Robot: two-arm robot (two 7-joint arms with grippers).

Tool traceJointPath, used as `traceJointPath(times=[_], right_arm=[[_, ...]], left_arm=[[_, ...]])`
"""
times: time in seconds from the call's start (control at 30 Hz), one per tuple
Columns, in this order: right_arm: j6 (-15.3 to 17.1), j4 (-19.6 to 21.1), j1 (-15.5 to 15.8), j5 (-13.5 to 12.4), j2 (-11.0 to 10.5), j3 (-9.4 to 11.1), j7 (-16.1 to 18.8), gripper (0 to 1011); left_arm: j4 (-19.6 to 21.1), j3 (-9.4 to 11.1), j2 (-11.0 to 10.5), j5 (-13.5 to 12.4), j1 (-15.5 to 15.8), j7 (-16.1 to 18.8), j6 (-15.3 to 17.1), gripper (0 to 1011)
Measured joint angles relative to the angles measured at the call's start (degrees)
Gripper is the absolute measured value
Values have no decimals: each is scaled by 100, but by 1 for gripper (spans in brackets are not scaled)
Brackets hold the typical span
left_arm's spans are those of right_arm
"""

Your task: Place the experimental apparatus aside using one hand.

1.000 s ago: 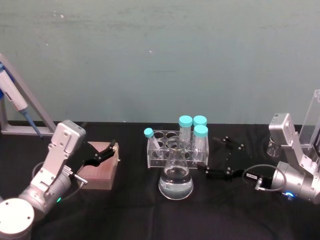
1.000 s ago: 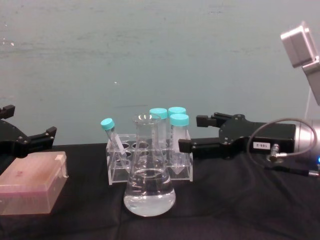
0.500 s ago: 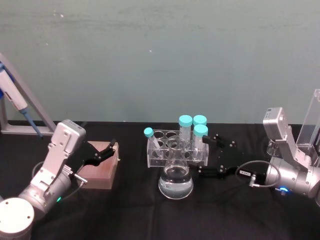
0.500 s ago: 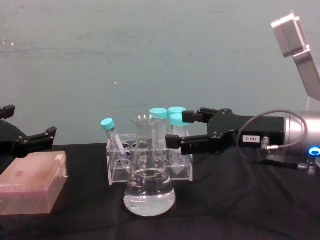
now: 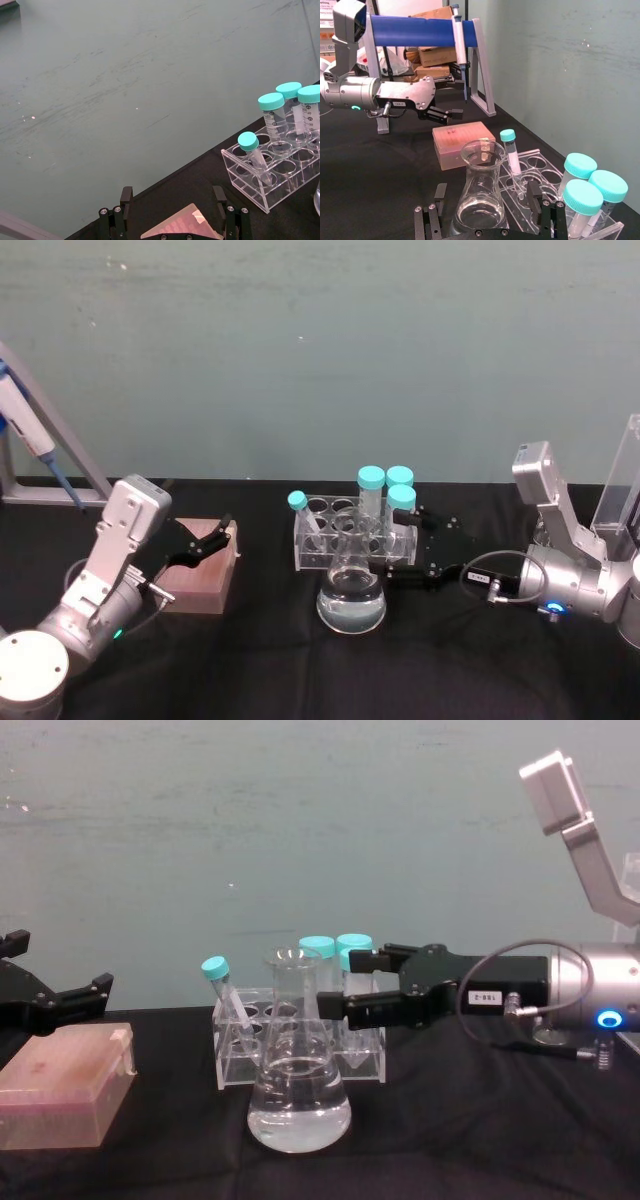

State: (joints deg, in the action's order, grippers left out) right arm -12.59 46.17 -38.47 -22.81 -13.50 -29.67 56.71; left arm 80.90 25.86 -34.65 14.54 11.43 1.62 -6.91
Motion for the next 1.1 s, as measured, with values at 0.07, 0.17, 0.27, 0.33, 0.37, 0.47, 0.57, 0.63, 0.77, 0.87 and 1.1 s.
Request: traceJointPath(times=[0.07, 0.17, 0.27, 0.33, 0.37, 0.47, 0.57, 0.63, 0.77, 0.87, 1.1], right_arm=[[-15, -88, -55, -27, 26, -38, 28, 1004], [-38, -157, -105, -52, 42, -78, 55, 1004], [-77, -233, -162, -89, 58, -140, 107, 1004], [-90, -251, -178, -105, 61, -167, 124, 1004], [-95, -260, -186, -112, 62, -179, 131, 1004], [-106, -275, -207, -140, 65, -234, 155, 1004], [-132, -322, -239, -166, 75, -284, 177, 1004], [-158, -370, -273, -183, 88, -323, 193, 1004], [-199, -473, -338, -202, 120, -363, 206, 1004], [-253, -624, -427, -214, 177, -387, 218, 1004], [-381, -969, -617, -215, 303, -423, 265, 1004]], left_arm=[[0, 0, 0, 0, 0, 0, 0, 1000], [0, 0, 0, 1, 0, 0, 0, 1000], [0, 0, 0, 0, 0, 0, 0, 1000], [0, 0, 0, 1, 0, 0, 0, 1000], [0, 0, 0, 0, 0, 0, 0, 1000], [0, 0, 0, 0, 0, 0, 0, 1000], [0, 0, 0, 0, 0, 0, 0, 1000], [0, 0, 0, 0, 0, 0, 0, 1000], [0, 0, 0, 0, 0, 0, 0, 1000], [0, 0, 0, 1, 0, 0, 0, 1000], [0, 0, 0, 1, 0, 0, 0, 1000]])
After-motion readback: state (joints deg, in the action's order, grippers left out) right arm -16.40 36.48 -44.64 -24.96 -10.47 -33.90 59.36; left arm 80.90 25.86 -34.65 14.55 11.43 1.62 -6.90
